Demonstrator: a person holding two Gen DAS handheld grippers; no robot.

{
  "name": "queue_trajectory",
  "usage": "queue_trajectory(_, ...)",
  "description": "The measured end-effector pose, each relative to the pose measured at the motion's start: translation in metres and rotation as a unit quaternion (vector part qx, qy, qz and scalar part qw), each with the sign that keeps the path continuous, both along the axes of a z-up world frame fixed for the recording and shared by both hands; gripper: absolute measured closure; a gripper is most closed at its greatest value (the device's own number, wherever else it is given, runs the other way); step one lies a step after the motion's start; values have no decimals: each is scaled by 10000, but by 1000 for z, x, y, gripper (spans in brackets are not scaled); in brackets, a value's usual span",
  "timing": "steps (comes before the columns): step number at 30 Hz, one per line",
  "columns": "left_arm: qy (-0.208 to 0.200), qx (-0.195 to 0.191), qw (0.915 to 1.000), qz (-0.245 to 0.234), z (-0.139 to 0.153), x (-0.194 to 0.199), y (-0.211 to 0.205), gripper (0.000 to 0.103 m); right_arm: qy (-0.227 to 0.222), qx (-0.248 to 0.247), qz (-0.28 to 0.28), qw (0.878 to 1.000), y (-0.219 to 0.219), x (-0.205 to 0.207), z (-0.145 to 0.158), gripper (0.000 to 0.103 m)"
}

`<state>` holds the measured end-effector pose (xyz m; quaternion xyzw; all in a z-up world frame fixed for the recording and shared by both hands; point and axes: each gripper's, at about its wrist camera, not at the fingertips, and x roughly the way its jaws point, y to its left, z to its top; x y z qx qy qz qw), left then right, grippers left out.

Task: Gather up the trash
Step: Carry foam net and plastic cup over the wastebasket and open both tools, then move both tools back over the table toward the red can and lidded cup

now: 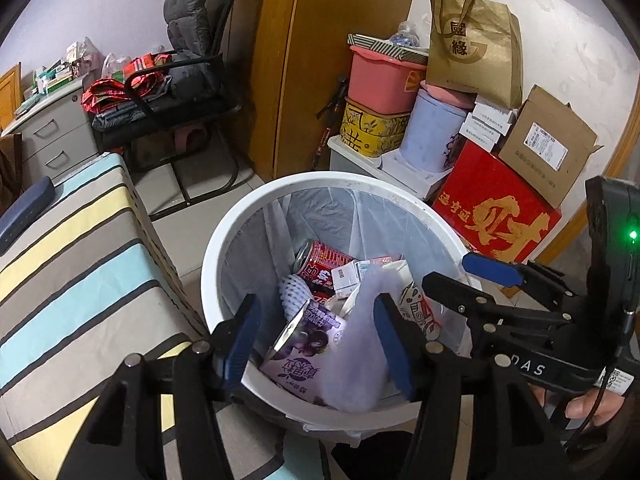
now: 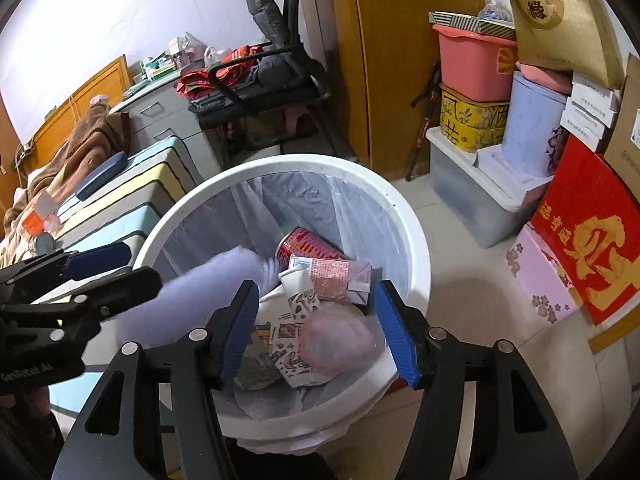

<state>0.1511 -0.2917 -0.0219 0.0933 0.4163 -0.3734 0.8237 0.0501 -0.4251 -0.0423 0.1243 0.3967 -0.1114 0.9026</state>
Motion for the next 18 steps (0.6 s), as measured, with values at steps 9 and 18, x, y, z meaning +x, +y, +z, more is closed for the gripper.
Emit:
queue_trajectory(9,-88,-34,9999,116,8,-6,14,43,-170,61,-121,9998,6,-6,8,41)
queue_trajectory(18,-292,-135,9991,274,22,-17,41,42,-318,-18,-128,9994,19,-12,18,41)
